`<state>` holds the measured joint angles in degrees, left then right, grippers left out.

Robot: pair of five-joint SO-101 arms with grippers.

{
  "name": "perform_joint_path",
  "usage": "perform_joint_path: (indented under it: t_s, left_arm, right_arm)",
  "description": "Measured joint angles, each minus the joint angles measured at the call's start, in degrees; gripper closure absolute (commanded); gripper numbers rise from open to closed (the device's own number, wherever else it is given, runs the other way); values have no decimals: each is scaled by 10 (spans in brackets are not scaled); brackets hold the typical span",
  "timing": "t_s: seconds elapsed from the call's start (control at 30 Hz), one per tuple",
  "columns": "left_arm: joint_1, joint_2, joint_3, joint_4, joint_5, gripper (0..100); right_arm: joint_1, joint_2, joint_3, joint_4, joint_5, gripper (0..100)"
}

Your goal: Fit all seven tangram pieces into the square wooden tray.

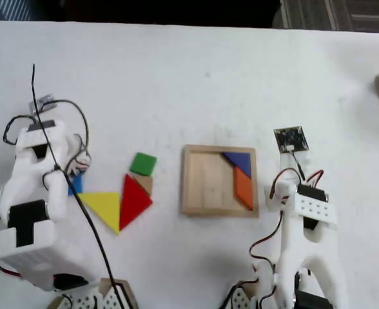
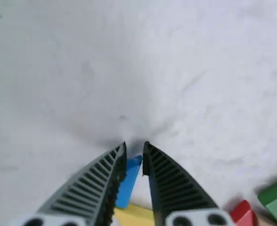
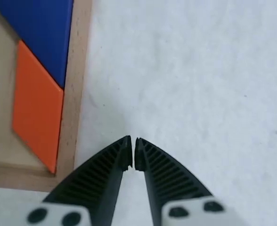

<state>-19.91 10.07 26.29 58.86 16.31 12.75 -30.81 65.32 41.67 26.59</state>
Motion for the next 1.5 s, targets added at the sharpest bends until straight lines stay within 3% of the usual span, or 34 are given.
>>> perform_joint_path:
  t_s: [0.23, 0.4, 0.6, 0.87, 1.03, 1.37, 1.5]
  left_arm:
    - [9, 0, 0, 0, -4, 894]
    - [9, 0, 0, 0, -59, 889]
    - [5, 0, 0, 0, -69, 704]
    - [-7, -58, 62, -4, -69, 717]
    - [-7, -96, 115, -22, -112, 718]
    - [-41, -98, 120, -23, -96, 718]
    - [-48, -98, 120, -23, -139, 718]
  right_arm:
    - [0, 0, 0, 0, 2, 978]
    - [0, 0, 0, 0, 4, 978]
    - [0, 0, 0, 0, 4, 978]
    - [0, 0, 0, 0, 4, 978]
    - [0, 0, 0, 0, 4, 978]
    - [0, 0, 0, 0, 4, 978]
    - [0, 0, 0, 0, 4, 978]
